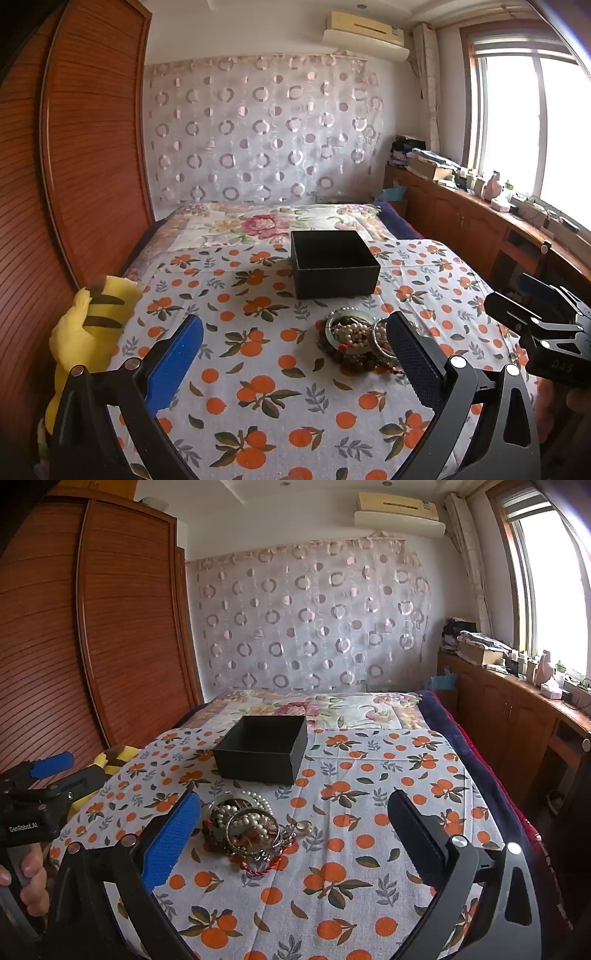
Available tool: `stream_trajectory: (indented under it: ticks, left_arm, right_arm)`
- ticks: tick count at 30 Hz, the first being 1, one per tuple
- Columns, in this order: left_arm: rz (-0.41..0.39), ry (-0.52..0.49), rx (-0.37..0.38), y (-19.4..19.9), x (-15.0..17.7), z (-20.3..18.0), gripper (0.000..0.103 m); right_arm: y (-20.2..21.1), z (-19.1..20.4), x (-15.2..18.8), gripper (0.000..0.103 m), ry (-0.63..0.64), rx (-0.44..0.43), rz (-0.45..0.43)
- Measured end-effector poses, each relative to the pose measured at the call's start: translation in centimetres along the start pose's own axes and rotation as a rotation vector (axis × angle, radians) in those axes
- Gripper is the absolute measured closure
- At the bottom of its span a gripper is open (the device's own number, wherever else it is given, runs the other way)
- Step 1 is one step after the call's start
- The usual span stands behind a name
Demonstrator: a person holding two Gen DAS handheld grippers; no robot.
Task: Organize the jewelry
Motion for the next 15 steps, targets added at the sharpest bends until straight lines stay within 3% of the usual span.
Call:
stream_trajectory:
  ticks: [15]
  left_arm:
    - [0.001, 0.008, 0.005, 0.00, -0.01, 0.03, 0.007]
  right_arm:
    - [0.05, -0.08, -0.06, 0.001, -0.003, -0.002, -0.003]
Point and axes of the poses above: each gripper's, at about its wrist camera, not at the fingertips, and y roughly against the way its jaws point, z to its left, x to its underside, the point moved 2 cm from there along -y, roughly the way its jaws point, and after that the axes turned 15 degrees about x, right-handed, at the moved point
